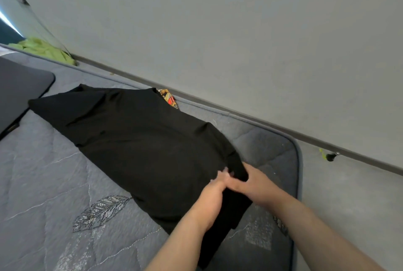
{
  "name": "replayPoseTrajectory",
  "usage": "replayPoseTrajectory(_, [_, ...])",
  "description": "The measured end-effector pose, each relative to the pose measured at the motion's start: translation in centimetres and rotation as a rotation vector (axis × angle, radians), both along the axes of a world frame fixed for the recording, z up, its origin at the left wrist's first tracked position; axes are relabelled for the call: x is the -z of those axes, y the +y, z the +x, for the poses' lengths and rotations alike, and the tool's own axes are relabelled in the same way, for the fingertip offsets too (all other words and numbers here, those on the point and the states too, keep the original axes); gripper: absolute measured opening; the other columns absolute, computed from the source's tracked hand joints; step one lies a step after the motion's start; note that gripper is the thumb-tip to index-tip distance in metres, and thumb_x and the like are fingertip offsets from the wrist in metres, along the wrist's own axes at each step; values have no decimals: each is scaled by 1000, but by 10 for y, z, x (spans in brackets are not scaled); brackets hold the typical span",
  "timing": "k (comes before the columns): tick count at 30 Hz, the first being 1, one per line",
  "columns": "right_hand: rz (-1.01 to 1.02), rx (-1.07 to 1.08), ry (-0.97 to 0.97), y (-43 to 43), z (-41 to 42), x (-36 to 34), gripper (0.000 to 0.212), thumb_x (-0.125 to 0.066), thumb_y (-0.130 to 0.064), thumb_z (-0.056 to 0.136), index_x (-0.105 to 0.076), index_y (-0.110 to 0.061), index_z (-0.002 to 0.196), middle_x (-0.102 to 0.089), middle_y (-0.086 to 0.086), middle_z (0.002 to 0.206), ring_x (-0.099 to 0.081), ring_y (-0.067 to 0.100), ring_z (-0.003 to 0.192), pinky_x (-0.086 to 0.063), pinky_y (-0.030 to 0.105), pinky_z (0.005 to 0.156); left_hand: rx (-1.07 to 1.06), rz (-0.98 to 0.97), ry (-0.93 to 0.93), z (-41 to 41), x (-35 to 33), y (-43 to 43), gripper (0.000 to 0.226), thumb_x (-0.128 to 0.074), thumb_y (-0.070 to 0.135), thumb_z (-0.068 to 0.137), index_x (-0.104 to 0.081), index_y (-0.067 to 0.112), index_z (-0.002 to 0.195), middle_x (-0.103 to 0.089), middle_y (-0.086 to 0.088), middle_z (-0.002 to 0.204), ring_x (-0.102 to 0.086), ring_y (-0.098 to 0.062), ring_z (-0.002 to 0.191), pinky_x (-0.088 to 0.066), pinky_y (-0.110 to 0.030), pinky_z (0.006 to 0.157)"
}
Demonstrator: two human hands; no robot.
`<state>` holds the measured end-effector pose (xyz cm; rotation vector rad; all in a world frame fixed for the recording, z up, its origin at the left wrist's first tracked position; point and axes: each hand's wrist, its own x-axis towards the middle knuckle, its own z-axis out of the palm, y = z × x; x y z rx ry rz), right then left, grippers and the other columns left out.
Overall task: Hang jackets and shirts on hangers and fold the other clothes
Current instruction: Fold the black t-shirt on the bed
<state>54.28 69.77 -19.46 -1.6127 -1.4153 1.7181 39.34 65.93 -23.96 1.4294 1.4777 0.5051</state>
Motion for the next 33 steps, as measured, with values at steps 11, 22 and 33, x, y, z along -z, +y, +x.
replayPoseTrajectory(11, [-446, 479, 238, 0, 12, 10, 13, -49, -11, 100, -58, -5, 107, -71, 9, 75, -69, 23, 63, -57, 33, 52, -140, 373, 485, -56, 17, -106, 34, -43, 35, 58, -47, 31, 92, -54, 7, 81, -57, -16, 67, -47, -31, 53])
replayPoseTrajectory(22, [12, 0, -454, 7, -1, 39, 40, -66, -39, 76, -65, -19, 111, -65, -2, 110, -60, 18, 104, -48, 36, 95, -1211, -287, -226, -53, -2, -131, 52, -88, 11, 63, -60, -9, 102, -65, -28, 101, -64, -34, 91, -49, -12, 69])
replayPoseTrajectory(33, [-457, -93, -158, -50, -22, 17, 31, -79, -22, 77, -72, -15, 106, -76, 1, 97, -72, 19, 90, -56, 36, 87, -1309, -646, -504, -91, -44, -164, 30, -57, -21, 81, -58, -7, 107, -66, -8, 56, -63, -19, 44, -48, -19, 37])
